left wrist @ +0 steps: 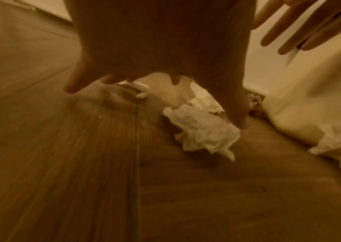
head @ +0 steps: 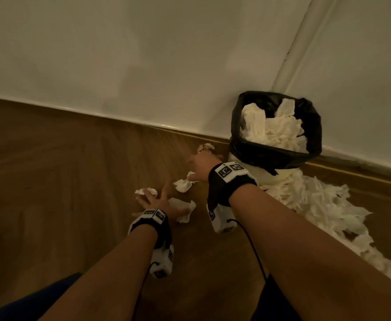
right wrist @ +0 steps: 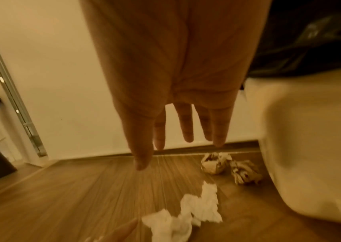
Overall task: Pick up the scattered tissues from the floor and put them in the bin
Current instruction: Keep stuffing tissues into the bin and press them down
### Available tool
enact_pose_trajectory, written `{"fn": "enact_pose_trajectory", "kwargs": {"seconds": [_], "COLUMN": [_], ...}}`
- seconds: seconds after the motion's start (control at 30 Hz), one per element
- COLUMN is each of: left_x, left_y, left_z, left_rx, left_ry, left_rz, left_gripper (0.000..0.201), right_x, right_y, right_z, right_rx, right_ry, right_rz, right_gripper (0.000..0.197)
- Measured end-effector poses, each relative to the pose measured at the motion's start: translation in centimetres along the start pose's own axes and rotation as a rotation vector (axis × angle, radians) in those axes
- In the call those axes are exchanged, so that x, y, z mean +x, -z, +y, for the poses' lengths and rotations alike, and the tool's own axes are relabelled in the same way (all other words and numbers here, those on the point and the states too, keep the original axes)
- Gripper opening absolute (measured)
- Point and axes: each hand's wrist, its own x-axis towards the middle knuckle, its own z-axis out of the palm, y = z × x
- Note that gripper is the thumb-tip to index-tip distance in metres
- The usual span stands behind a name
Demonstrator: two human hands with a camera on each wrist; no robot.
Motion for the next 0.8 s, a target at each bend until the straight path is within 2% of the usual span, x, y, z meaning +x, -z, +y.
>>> {"fn": "enact_pose_trajectory", "kwargs": {"seconds": [0.07,0.13,0.3,0.4,0.53,0.67,0.8], "left_x": [0.4,0.6,0.6,0.6,0.8,0.9,1.1], "left_y": [-0.9,-1.5,-2.0,-1.8,-1.6,-1.4,-0.9], "left_z": [-0.2,-0.5,-1.2,-1.6,-1.8,-2.0,-2.0], "left_rx": [0.061,0.073,0.140,0.184,0.077,0.069,0.008], "left_ry": [-0.012,-0.053,-0.179,-0.237,-0.275,-0.290,-0.237], "left_rz": [0.024,0.115,0.379,0.378,0.306,0.311,0.300], "left_gripper": [0.114,0.108,0.059,0.037,0.031,0.032,0.030], "right_x": [1.0,1.9,4.1,5.1,6.0,5.9,5.6], "right_y": [-1.5,-2.8,-5.5,-6.8,-7.9,-9.1,-9.7], "right_z": [0.3,0.6,0.9,0.8,1.1,0.9,0.6], "right_rx": [0.017,0.046,0.067,0.070,0.145,-0.036,-0.085], "right_ry": [-0.041,-0.081,-0.121,-0.131,-0.116,0.055,0.087], "right_rz": [-0.069,-0.106,-0.136,-0.130,-0.092,-0.105,-0.085], "right_gripper": [0.073,0.085,0.090,0.089,0.079,0.059,0.033]}}
